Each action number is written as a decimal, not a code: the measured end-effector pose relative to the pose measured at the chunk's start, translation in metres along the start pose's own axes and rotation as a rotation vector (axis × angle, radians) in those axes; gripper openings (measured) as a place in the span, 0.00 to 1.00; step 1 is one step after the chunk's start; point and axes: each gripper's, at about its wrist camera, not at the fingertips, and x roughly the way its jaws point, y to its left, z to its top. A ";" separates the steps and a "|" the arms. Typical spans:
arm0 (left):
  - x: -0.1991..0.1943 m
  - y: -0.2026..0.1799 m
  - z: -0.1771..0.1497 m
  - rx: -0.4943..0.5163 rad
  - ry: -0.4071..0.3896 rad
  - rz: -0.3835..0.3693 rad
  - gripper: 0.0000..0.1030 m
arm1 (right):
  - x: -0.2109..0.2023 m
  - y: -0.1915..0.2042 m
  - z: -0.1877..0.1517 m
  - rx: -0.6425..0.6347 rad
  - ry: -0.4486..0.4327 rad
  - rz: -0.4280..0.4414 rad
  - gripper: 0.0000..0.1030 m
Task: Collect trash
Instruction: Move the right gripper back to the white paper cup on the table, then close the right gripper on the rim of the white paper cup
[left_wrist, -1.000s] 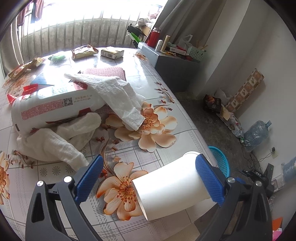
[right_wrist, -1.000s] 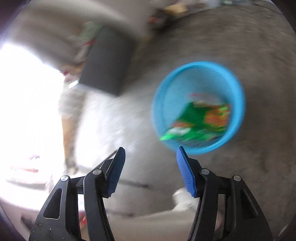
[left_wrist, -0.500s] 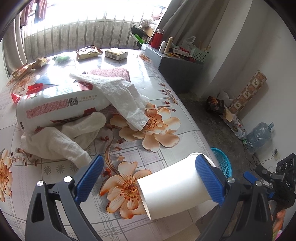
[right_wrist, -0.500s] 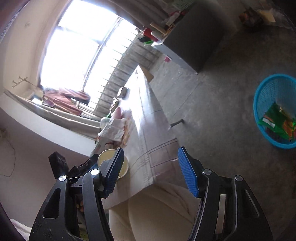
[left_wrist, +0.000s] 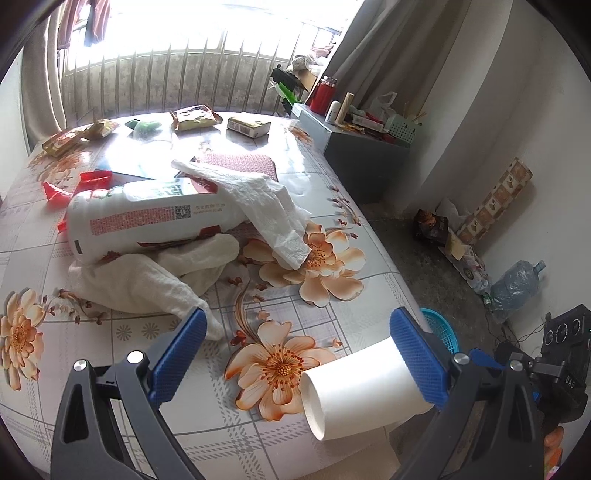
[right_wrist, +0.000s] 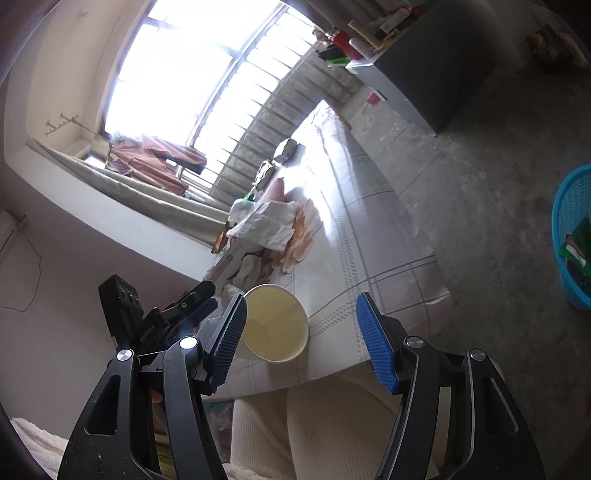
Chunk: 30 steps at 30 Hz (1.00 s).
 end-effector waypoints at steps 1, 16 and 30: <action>-0.005 0.003 0.000 -0.006 -0.010 0.003 0.94 | 0.006 0.006 -0.002 -0.024 0.012 0.003 0.59; -0.050 0.068 -0.018 -0.071 -0.086 0.125 0.94 | 0.087 0.056 -0.024 -0.231 0.242 -0.006 0.42; -0.023 0.056 0.012 -0.066 -0.084 -0.008 0.78 | 0.060 0.038 -0.018 -0.100 0.229 0.070 0.01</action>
